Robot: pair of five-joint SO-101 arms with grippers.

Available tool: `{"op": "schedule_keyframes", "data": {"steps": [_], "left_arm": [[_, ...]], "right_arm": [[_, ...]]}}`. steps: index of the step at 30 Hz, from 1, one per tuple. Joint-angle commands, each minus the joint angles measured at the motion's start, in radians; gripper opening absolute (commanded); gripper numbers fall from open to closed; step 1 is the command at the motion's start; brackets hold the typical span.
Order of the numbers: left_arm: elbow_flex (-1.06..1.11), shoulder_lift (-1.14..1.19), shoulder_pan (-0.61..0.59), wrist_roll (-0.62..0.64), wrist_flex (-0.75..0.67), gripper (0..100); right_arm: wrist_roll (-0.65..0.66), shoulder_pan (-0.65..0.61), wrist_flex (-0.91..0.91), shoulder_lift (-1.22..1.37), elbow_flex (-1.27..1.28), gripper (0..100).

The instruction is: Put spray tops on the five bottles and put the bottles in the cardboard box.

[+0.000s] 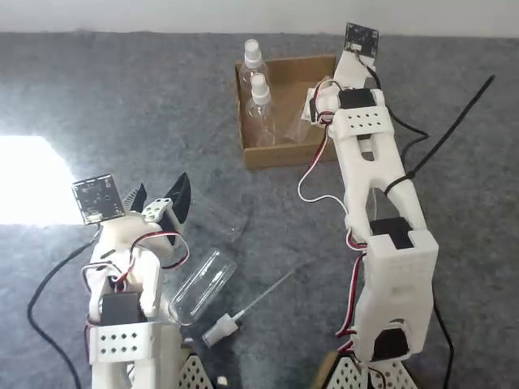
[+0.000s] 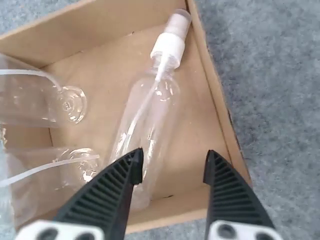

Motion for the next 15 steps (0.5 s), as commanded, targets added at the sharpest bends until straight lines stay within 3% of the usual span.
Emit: {"op": "schedule_keyframes", "data": {"steps": [1, 15], "left_arm": [[-0.013, -0.015, 0.003, -0.008, -0.025, 26], [-0.013, -0.015, 0.003, -0.008, -0.025, 26]], "right_arm": [[-0.006, -0.008, 0.012, -0.021, -0.057, 17.7], [-0.005, 0.022, 0.165, -0.120, -0.061, 17.7]]}}
